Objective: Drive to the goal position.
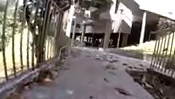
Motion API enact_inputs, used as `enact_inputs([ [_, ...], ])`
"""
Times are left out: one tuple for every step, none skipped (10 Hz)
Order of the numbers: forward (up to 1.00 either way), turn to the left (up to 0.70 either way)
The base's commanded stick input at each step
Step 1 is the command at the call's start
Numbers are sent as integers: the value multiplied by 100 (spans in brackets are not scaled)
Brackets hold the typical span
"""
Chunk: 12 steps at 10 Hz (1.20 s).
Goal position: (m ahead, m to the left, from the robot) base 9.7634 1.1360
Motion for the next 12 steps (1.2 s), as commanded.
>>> enact_inputs([
  [50, 0],
  [50, 0],
  [50, 0],
  [50, 0],
  [50, 0],
  [50, 0],
  [50, 0],
  [50, 0],
  [50, 0],
  [50, 0],
  [50, 0],
  [50, 0],
])
